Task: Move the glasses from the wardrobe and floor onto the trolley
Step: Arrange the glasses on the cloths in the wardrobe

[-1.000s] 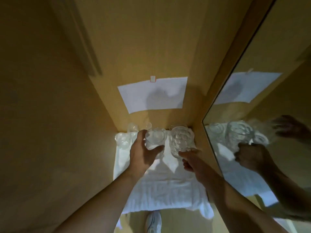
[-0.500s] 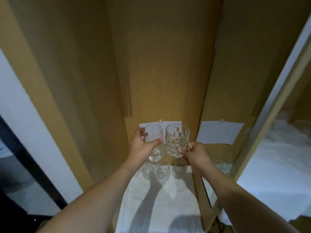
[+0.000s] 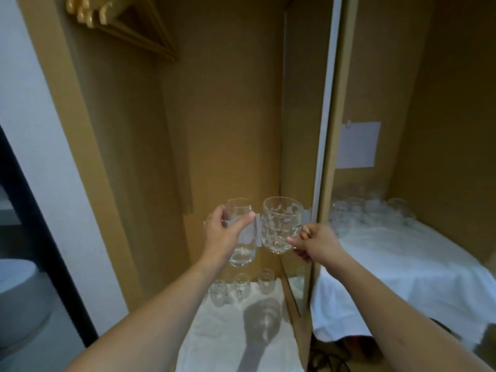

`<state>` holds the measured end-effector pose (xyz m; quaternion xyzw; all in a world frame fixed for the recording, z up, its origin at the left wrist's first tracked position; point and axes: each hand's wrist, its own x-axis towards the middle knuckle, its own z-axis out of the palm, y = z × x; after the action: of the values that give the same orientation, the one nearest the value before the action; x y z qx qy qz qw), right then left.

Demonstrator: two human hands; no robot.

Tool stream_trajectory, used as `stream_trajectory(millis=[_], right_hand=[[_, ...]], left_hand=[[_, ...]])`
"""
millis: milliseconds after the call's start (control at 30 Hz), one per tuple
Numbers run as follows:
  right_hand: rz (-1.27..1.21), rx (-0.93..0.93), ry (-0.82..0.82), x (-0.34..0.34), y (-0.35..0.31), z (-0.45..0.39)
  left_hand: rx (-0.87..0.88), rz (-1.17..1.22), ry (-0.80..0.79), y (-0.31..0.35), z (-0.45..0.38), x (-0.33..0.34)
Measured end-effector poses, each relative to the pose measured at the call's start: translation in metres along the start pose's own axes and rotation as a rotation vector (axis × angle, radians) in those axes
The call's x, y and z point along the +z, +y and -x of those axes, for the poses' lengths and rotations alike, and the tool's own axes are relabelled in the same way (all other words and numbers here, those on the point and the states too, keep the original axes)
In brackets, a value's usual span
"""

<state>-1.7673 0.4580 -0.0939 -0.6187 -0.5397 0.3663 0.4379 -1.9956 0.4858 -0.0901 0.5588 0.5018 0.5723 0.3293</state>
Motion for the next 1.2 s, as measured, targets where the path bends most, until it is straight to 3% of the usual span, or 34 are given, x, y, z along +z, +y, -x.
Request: stream_trajectory(millis=[300,700,967,1200], right_hand=[[0.038,0.042,0.151,-0.049,0.009,0.066],[-0.105,0.279,0.412,-0.070,0.026,0.145],[-0.122,0.353,0.481,-0.086,0.041,0.176],[-0.110,0.366,0.471,-0.127,0.057,0.173]], left_hand=[[0.015,0.192,-0.214,0.031,0.029,0.045],[-0.067,0.292,-0.502,0.033,0.071,0.084],[-0.127,0.334,-0.616,0.024,0.096,0.115],[-0.085,0.256,-0.571,0.038,0.104,0.158]])
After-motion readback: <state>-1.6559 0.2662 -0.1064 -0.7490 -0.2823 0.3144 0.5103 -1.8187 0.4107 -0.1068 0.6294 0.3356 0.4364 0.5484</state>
